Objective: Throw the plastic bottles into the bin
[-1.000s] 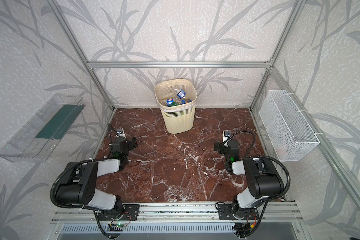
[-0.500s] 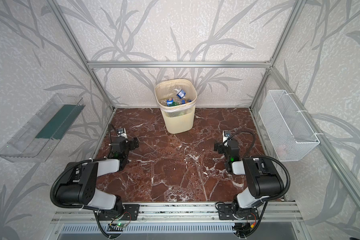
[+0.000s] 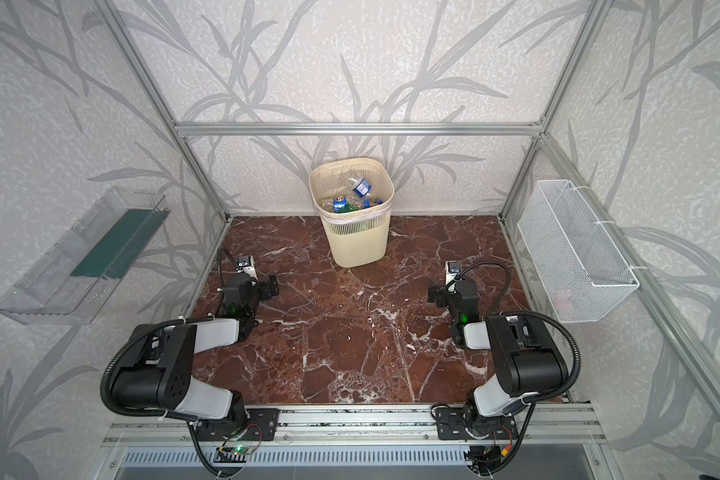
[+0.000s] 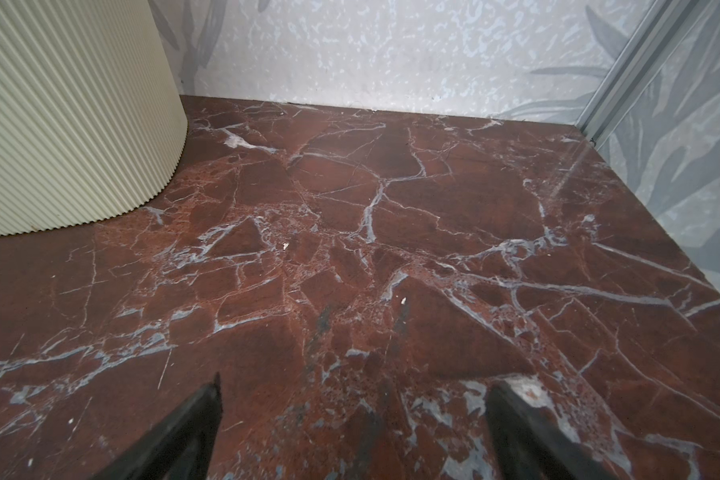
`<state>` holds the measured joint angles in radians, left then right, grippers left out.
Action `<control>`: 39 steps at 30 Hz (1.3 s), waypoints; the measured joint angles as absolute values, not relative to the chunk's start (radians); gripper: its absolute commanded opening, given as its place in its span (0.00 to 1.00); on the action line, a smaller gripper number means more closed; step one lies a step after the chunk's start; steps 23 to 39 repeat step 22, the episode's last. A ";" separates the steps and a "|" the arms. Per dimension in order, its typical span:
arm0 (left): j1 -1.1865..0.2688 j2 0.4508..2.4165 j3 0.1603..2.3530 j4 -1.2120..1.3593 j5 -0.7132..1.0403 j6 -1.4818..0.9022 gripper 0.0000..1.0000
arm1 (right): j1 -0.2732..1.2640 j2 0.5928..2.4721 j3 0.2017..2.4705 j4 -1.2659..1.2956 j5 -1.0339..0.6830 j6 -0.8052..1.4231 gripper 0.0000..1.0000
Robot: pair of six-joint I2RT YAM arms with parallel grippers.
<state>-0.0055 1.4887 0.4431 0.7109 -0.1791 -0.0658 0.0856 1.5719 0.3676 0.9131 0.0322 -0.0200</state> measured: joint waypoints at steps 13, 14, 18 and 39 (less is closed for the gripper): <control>0.012 1.510 0.427 0.747 -0.153 -0.072 0.99 | 0.086 1.572 0.368 0.913 0.032 -0.020 0.99; 0.012 1.511 0.427 0.749 -0.148 -0.071 0.99 | 0.086 1.572 0.368 0.913 0.032 -0.020 0.99; 0.012 1.511 0.427 0.751 -0.137 -0.070 0.99 | 0.086 1.572 0.368 0.913 0.032 -0.020 0.99; 0.012 1.511 0.427 0.753 -0.132 -0.070 0.99 | 0.086 1.572 0.368 0.913 0.032 -0.020 0.99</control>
